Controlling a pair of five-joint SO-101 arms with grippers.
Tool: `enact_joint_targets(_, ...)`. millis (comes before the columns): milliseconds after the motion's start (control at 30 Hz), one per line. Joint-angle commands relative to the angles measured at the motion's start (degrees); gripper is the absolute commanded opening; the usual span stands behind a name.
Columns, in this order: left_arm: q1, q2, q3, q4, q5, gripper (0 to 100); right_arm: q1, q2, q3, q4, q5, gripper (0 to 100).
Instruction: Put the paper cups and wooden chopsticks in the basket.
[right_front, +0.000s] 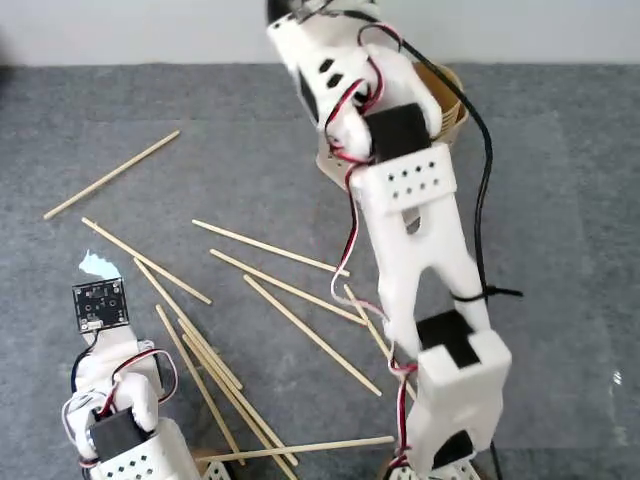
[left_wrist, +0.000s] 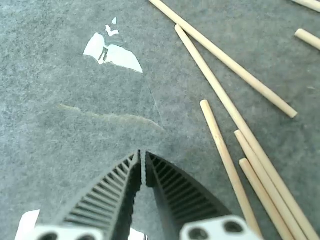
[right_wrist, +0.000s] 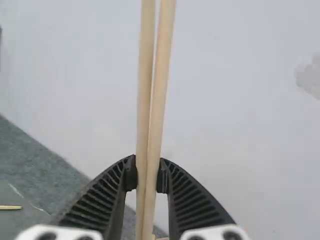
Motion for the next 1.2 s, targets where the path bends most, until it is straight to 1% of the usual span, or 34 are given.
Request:
enact_joint_targets(0, 0.3, -1.0, -0.5, 0.2, -0.2, 1, 3.6, 2.3, -1.4, -5.9, -0.6, 0.8)
enact_joint_targets(133, 0.3, -1.0, -0.5, 0.2, -0.2, 1, 5.9, 6.7, -1.4, -10.1, -0.9, 0.8)
enact_joint_targets(233, 0.3, -1.0, -0.5, 0.2, -0.2, 1, 7.3, 8.7, -1.4, -11.6, -4.0, 0.8)
enact_joint_targets(333, 0.3, -1.0, -0.5, 0.2, -0.2, 1, 7.7, 9.5, -1.4, -10.2, -6.8, 1.3)
enact_joint_targets(367, 0.3, -1.0, -0.5, 0.2, -0.2, 1, 7.8, 9.5, -1.7, -9.0, -7.6, 2.9)
enact_joint_targets(500, 0.3, -1.0, -0.5, 0.2, -0.2, 1, 7.5, 8.3, -1.8, -4.5, -8.2, 15.1)
enact_joint_targets(600, 0.3, -1.0, -0.5, 0.2, -0.2, 1, 7.4, 5.8, -1.8, -0.7, -8.2, 16.5)
enact_joint_targets(767, 0.3, -1.0, -0.5, 0.2, -0.2, 1, 5.0, -1.0, -1.8, 9.2, -8.3, 16.5)
enact_joint_targets(967, 0.3, -1.0, -0.5, 0.2, -0.2, 1, 0.2, -6.3, -1.8, 26.3, -8.3, 16.5)
enact_joint_targets(1167, 0.3, -1.0, -0.5, 0.2, -0.2, 1, -4.4, -7.2, -1.4, 43.0, -8.0, 16.9)
